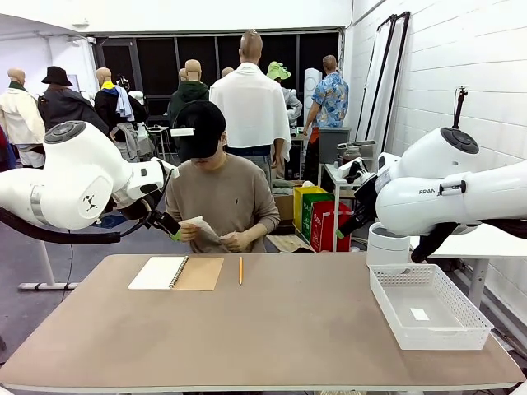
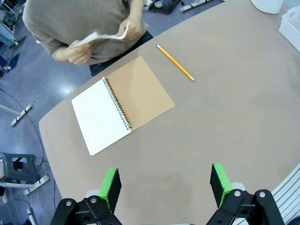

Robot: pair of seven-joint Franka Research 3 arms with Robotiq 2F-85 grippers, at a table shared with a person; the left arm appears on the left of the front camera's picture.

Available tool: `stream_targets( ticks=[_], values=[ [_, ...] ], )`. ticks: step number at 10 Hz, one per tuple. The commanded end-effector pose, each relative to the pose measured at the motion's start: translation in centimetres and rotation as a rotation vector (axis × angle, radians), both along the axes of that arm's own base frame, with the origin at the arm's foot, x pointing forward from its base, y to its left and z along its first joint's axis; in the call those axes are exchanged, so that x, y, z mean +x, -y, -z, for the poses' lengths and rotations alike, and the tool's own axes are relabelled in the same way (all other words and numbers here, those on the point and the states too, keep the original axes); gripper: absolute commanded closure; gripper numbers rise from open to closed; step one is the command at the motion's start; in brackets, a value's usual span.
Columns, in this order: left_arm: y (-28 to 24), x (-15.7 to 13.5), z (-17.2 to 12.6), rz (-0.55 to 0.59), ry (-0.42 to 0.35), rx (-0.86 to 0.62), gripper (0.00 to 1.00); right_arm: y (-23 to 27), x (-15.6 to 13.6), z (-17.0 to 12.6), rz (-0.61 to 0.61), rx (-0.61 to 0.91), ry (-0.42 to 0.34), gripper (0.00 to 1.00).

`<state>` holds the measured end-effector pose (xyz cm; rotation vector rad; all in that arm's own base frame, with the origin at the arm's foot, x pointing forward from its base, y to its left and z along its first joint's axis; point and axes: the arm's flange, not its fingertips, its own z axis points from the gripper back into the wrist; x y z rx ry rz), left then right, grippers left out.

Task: Sort the paper based on its condition.
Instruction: If a person hands you a paper, place it in the Organizing basket , and if it's crumpled, put it in the Trash can.

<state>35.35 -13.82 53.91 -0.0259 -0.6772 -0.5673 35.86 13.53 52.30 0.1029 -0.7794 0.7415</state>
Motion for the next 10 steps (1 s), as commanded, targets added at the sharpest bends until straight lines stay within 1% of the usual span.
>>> stream_targets(
  ticks=[1, 10],
  values=[
    [-0.06, 0.0, 0.02, 0.001, 0.0, 0.0, 0.0, 0.02, 0.01, 0.01, 0.0, 0.0, 0.0, 0.0],
    [-0.06, 0.0, 0.02, 0.001, 0.0, 0.0, 0.0, 0.02, 0.01, 0.01, 0.0, 0.0, 0.0, 0.0]
  ],
)
